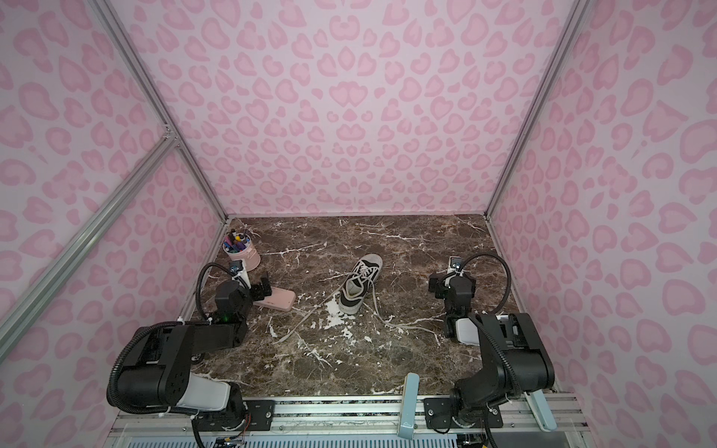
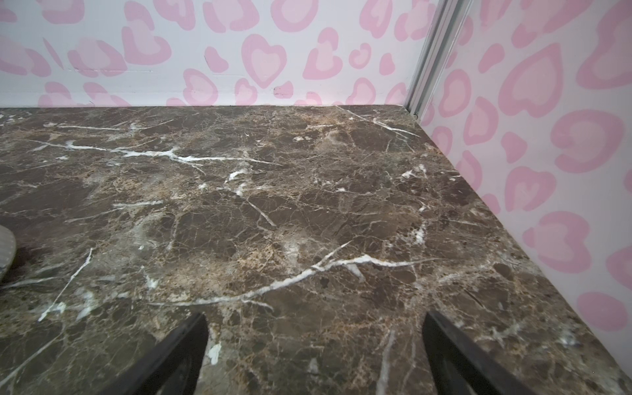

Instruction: Tie the shoes

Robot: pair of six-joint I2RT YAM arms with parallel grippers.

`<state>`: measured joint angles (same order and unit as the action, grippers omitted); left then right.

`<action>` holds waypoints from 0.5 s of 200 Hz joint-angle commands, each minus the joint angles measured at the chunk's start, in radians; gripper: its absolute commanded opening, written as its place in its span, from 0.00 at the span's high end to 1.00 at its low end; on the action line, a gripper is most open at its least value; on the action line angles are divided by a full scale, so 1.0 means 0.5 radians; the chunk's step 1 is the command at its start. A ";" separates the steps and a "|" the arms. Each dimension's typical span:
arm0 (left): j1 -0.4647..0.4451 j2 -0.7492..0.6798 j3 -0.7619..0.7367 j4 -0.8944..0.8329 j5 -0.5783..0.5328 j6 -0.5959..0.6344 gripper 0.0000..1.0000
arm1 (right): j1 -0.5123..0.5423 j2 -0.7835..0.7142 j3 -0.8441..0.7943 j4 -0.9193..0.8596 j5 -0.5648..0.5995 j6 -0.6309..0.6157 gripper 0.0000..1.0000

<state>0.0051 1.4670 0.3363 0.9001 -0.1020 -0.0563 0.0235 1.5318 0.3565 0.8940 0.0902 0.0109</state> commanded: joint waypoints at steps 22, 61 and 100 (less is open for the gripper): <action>0.003 0.005 0.018 0.086 -0.006 0.011 0.03 | -0.005 0.012 0.005 0.072 0.021 0.003 0.00; -0.012 -0.085 0.085 -0.101 -0.122 -0.011 0.03 | -0.019 0.005 -0.003 0.082 -0.019 0.002 0.00; -0.035 -0.413 0.416 -0.908 -0.209 -0.034 0.03 | 0.085 -0.285 0.026 -0.189 0.186 -0.013 0.00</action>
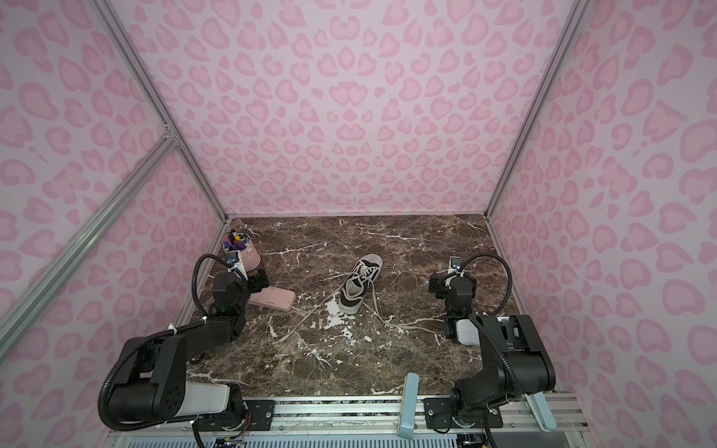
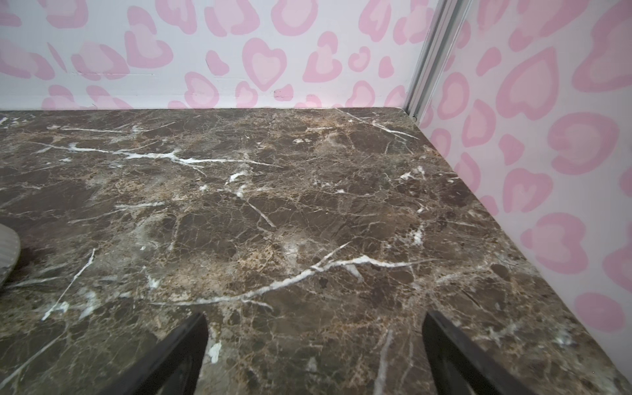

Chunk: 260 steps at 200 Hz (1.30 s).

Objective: Tie the shoes
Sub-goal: 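Move both grippers forward toward the black sneaker's loose white laces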

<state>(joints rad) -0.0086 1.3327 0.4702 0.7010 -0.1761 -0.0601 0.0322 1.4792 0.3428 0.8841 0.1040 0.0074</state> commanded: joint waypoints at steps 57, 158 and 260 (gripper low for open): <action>-0.331 -0.460 0.580 -1.655 0.061 -0.424 0.03 | 0.399 -0.330 0.957 -1.993 -0.001 0.592 0.00; -0.684 -0.223 0.630 -1.724 0.388 -0.868 0.03 | 0.492 0.697 2.008 -2.456 -1.054 1.040 0.00; -0.683 -0.168 0.670 -1.894 0.519 -0.911 0.03 | 0.619 1.347 2.582 -2.620 -1.321 0.958 0.00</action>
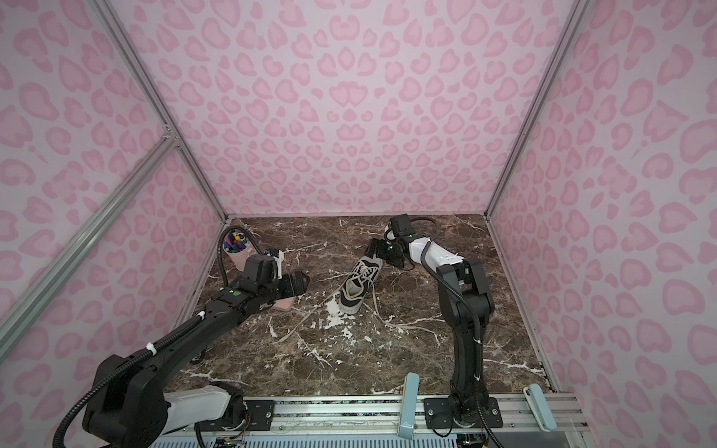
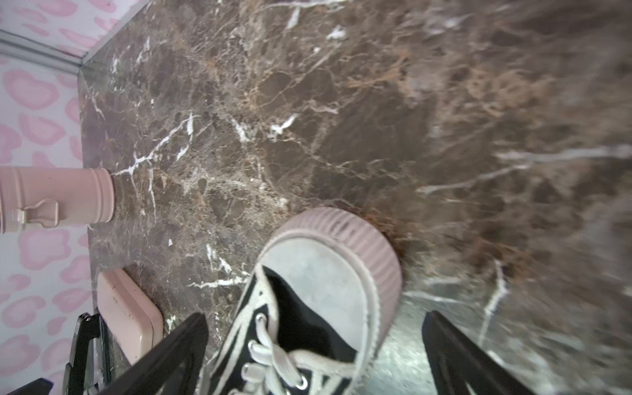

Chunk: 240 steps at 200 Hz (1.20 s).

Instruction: Tie the shoes

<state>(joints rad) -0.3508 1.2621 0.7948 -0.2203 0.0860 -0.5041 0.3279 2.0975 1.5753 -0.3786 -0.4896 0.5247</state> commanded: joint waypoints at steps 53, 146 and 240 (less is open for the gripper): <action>0.002 -0.032 0.054 -0.206 -0.042 -0.045 0.03 | 0.129 0.266 0.333 -0.200 -0.246 -0.155 0.00; 0.002 -0.081 0.203 -0.799 -0.309 -0.154 0.02 | 0.100 -0.243 0.025 -0.277 0.245 -0.047 0.00; -0.019 -0.109 0.012 -0.890 -0.148 -0.311 0.10 | 0.102 -1.472 -1.256 -0.782 0.963 0.238 0.10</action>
<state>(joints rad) -0.3550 1.1824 0.8196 -0.6636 -0.0269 -0.6353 0.3775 1.4418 1.0389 -0.7029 -0.0837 0.5953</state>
